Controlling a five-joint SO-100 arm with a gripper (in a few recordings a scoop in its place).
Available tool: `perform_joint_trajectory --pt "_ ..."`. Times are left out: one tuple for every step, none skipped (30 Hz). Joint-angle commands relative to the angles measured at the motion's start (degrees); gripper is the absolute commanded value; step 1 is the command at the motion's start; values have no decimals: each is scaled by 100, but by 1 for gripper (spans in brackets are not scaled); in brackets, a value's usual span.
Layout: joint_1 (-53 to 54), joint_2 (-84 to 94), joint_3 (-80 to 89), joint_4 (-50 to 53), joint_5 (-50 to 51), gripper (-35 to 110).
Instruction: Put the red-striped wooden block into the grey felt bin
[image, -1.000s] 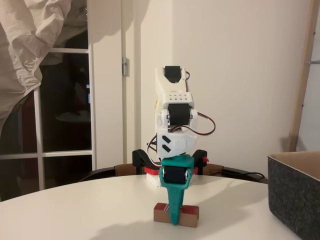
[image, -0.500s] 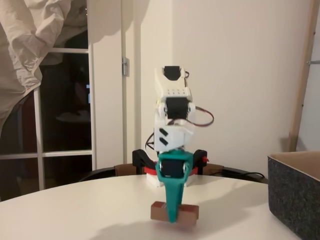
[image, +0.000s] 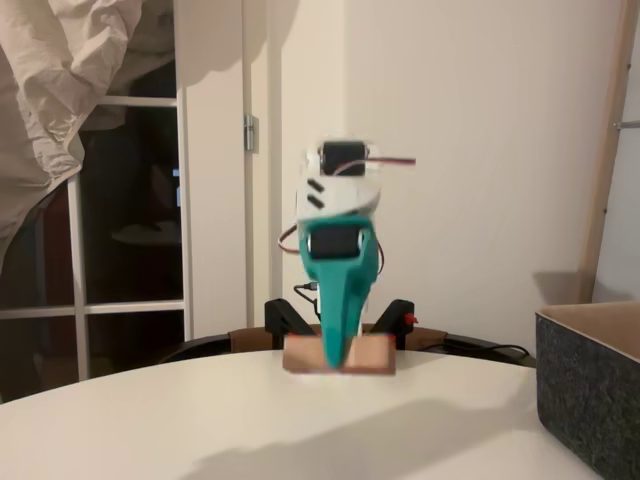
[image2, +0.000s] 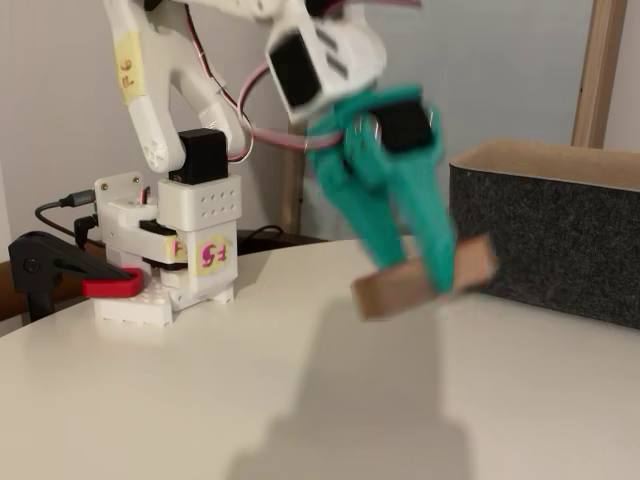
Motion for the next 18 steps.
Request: perform_joint_trajectory --pt "-123 536 -422 -211 176 2" --pt "-211 589 -501 -220 176 3" --pt "-308 650 -589 -229 167 3" --pt "-396 703 -668 -229 149 3" --pt "-510 756 -756 -229 132 3" --pt "-624 800 -844 -229 114 4" --pt "-729 844 -940 -237 97 4" --pt "-853 853 -1046 -237 88 4" --pt "-976 870 -1151 -246 79 4" --pt "-1099 870 -1266 -255 70 4" --pt "-1213 870 -1362 -290 70 4" --pt "-1345 870 -1450 -334 70 3" --pt "-1485 861 -1538 -396 70 3" --pt "-1617 853 -1608 -457 79 3" --pt "-1758 835 -1670 -519 70 3" --pt "-1907 826 -1740 -571 44 3" --pt "-2074 809 -1775 -642 9 3" --pt "-2232 791 -1811 -703 -18 3"
